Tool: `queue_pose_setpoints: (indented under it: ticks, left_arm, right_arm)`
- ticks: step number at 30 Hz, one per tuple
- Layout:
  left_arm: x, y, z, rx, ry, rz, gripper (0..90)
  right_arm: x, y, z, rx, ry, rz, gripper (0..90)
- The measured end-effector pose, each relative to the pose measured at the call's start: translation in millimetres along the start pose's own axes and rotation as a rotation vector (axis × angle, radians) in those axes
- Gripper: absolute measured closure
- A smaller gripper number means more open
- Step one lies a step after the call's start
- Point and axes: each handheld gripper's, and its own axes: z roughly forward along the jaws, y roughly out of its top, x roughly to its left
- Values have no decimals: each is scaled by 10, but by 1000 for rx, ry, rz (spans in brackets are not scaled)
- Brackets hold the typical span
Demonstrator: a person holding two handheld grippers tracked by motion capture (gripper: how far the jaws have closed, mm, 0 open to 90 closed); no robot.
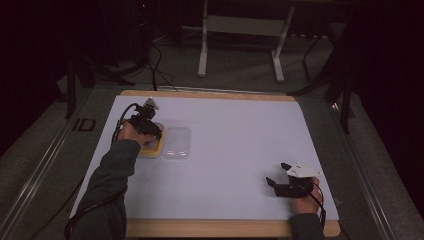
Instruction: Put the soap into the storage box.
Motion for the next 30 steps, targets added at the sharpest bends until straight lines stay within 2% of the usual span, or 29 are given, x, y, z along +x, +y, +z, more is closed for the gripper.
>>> queue_pose_setpoints:
  ticks: [13, 15, 19, 23, 30]
  left_arm:
    - [80, -3, 41, -19, 12, -58, 498]
    - [84, -3, 49, -17, 18, -58, 498]
    - [116, -23, 118, 10, 20, -85, 497]
    - [111, -36, 164, 19, 10, -84, 497]
    - [97, -52, 225, 38, 40, -76, 496]
  right_arm:
    - [1, 0, 2, 0, 0, -3, 185]
    - [1, 0, 1, 0, 0, -3, 185]
    - [1, 0, 3, 1, 0, -4, 185]
    - [1, 1, 5, 0, 1, -6, 186]
    - [4, 2, 7, 3, 0, -6, 185]
